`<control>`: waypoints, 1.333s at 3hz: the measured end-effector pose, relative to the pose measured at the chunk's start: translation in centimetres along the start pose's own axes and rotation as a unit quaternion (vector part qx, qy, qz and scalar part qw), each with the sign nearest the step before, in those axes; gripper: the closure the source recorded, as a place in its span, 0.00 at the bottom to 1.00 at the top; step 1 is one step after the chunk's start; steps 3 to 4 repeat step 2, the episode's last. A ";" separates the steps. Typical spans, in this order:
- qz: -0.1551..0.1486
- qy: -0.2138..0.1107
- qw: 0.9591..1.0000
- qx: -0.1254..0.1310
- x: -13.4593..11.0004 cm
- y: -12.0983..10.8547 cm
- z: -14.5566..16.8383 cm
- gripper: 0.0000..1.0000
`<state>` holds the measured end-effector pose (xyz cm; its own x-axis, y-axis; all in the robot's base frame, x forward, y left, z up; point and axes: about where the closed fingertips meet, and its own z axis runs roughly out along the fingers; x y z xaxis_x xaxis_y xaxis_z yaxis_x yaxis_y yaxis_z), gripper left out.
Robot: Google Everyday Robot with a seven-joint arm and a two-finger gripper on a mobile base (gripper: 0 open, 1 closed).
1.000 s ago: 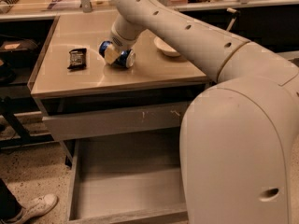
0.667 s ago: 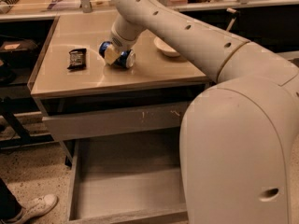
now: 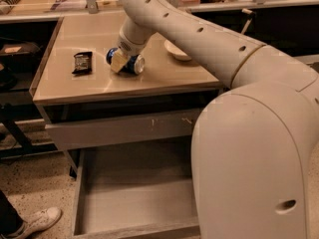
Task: Pick pepsi can from middle drawer and place on counter
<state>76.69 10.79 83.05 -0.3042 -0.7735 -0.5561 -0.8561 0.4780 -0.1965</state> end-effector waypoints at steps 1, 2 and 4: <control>0.000 0.000 1.000 0.000 0.0 0.0 0.0 0.00; 0.000 0.000 1.000 0.000 0.0 0.0 0.0 0.00; 0.000 0.000 1.000 0.000 0.0 0.0 0.0 0.00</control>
Offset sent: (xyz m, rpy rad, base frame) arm 0.0000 0.0000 0.0000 0.0000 0.0000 0.0000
